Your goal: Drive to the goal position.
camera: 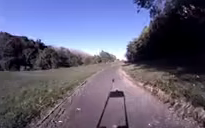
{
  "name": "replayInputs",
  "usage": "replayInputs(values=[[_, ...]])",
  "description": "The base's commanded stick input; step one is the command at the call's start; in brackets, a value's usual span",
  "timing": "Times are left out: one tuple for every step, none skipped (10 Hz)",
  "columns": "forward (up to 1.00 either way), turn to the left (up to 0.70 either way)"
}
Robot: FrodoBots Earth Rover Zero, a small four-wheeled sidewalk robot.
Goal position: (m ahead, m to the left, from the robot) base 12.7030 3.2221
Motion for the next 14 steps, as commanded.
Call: replayInputs(values=[[0.50,0.00],[0.50,0.00],[0.50,0.00],[0.50,0.00],[0.50,-0.21],[0.50,-0.21],[0.50,-0.04],[0.50,0.00],[0.50,0.00],[0.50,0.00],[0.50,0.00],[0.50,0.00],[0.50,0.00],[0.50,0.00]])
